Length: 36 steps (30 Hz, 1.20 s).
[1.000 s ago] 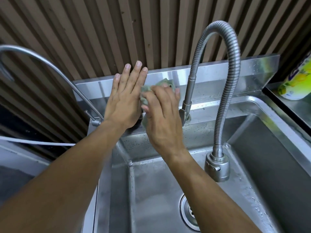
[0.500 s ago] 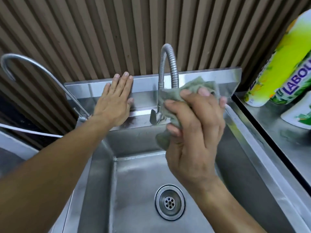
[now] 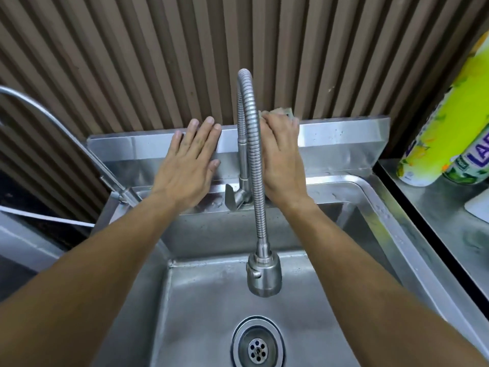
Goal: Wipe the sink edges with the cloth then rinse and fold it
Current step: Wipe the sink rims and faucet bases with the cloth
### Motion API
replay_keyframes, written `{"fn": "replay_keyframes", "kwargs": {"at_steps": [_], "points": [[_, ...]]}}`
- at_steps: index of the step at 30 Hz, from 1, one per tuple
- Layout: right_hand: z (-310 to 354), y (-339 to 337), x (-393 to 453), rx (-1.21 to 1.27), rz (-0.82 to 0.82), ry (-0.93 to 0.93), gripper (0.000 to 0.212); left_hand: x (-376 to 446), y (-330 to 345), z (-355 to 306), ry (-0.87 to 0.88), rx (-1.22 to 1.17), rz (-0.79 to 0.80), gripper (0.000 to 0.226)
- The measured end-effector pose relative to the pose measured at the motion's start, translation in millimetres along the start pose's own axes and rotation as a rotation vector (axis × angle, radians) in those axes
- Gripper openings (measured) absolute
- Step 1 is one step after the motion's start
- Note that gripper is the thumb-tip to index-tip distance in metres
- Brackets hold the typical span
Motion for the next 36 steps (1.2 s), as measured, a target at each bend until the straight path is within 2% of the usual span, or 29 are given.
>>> {"fn": "replay_keyframes", "kwargs": {"at_steps": [4, 6, 8, 11, 13, 15, 17, 20, 22, 25, 28, 30, 32, 36], "points": [[1.6, 42.6, -1.6, -0.244, 0.141, -0.213, 0.071, 12.4, 2.0, 4.1, 0.027, 0.023, -0.032, 0.06], [-8.3, 45.7, -7.3, -0.356, 0.179, -0.279, 0.068, 12.2, 5.9, 6.8, 0.027, 0.027, -0.039, 0.063], [-38.1, 29.8, -10.6, -0.412, 0.164, -0.206, 0.059, 12.0, 8.1, 6.8, 0.021, 0.021, -0.04, 0.063], [-93.7, -7.9, -18.8, -0.422, 0.079, 0.105, 0.058, 12.4, 10.3, 7.2, -0.009, 0.033, -0.026, 0.063], [-89.0, -5.9, -18.9, -0.413, 0.043, 0.239, 0.06, 12.4, 10.8, 6.1, -0.021, 0.05, -0.026, 0.064], [-53.3, 20.1, -12.6, -0.39, 0.089, 0.184, 0.062, 11.7, 10.3, 4.5, -0.025, 0.052, -0.035, 0.066], [-17.8, 46.2, -11.0, -0.366, 0.182, -0.016, 0.061, 12.6, 7.9, 4.4, -0.034, 0.041, -0.053, 0.067], [-24.5, 40.3, -12.8, -0.374, 0.24, -0.229, 0.056, 14.7, 6.5, 5.3, -0.055, 0.036, -0.045, 0.065], [-54.9, 18.4, -10.2, -0.398, 0.205, -0.183, 0.055, 15.6, 6.7, 6.3, -0.065, 0.062, -0.036, 0.064], [-98.9, -12.5, -13.1, -0.405, 0.147, 0.024, 0.054, 16.6, 6.1, 4.5, -0.082, 0.063, -0.016, 0.064], [-79.2, -2.7, -15.6, -0.406, 0.118, 0.097, 0.055, 17.3, 6.0, 1.7, -0.098, 0.029, -0.014, 0.064], [-37.3, 25.6, -11.8, -0.393, 0.173, -0.056, 0.057, 16.3, 4.4, 1.8, -0.086, 0.019, -0.034, 0.066], [-0.8, 51.2, -7.5, -0.398, 0.26, -0.304, 0.06, 14.9, 4.5, 3.7, -0.067, 0.019, -0.051, 0.07], [10.7, 63.2, 6.8, -0.406, 0.373, -0.559, 0.057, 12.9, 13.5, 7.8, -0.085, 0.061, -0.018, 0.074]]}}
Point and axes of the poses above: each hand's wrist, its own x-axis towards the middle knuckle, its own y-axis out of the palm, z = x × y, the point moved 10 cm from there along x, towards the middle knuckle, and after that the axes turned 3 degrees about -x, right-handed, at the moved point
